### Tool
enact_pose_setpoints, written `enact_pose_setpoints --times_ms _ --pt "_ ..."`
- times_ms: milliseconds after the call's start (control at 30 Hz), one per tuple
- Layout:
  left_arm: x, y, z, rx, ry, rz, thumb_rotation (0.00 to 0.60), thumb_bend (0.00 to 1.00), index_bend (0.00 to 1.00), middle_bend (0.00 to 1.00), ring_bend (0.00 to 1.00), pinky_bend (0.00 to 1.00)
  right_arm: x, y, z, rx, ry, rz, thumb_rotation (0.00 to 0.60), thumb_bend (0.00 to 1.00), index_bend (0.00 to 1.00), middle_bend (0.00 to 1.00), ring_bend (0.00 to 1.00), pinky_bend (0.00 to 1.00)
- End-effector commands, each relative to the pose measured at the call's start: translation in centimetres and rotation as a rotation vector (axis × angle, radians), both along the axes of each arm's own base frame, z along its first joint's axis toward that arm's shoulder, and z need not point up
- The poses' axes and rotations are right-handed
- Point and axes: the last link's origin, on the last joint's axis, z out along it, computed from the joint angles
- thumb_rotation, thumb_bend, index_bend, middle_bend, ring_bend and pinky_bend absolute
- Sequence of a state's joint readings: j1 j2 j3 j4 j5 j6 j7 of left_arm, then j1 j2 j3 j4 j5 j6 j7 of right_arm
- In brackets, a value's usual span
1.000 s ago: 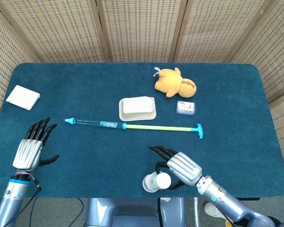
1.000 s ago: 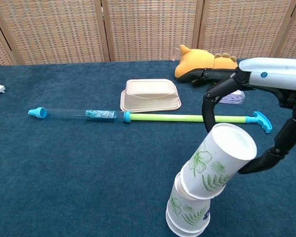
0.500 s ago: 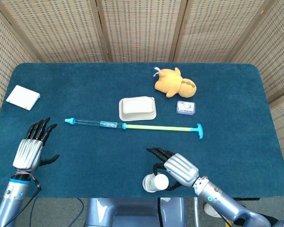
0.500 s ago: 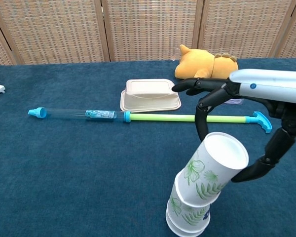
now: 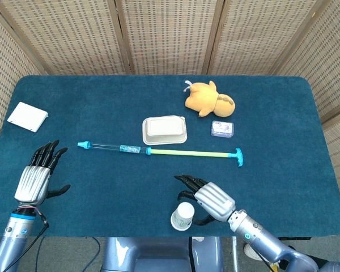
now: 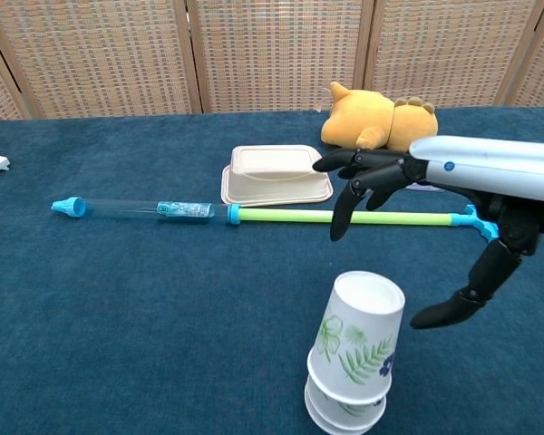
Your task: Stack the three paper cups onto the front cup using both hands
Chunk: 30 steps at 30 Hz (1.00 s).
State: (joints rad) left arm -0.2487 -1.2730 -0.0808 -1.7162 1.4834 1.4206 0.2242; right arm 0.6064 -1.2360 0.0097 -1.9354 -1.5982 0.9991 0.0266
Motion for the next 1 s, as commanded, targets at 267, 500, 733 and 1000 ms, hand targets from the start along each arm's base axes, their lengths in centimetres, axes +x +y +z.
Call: enact_pose_setpoints --times_ms 267,500,733,1000 --pt "-0.1 0.1 0.1 0.006 -0.001 0.004 0.600 0.14 0.13 0.00 0.00 0.07 -1.5 -0.7 0.8 -0.053 0.034 -0.045 0.600 0.16 0.33 0.00 0.00 0.21" --pt "-0.3 0.2 0.2 0.017 0.001 0.009 0.600 0.14 0.05 0.00 0.00 0.06 -6.2 -1.9 2.2 -0.197 0.111 -0.168 0.600 0.16 0.21 0.00 0.00 0.12" --pt "-0.7 0.3 0.2 0.047 0.017 0.016 0.600 0.13 0.00 0.00 0.00 0.06 -12.0 -2.5 2.8 -0.370 0.217 -0.297 0.600 0.15 0.06 0.00 0.00 0.06" --pt "-1.4 0.6 0.4 0.081 0.055 0.044 0.600 0.13 0.00 0.00 0.00 0.06 -16.2 -2.0 4.0 -0.514 0.281 -0.375 0.600 0.15 0.03 0.00 0.00 0.03"
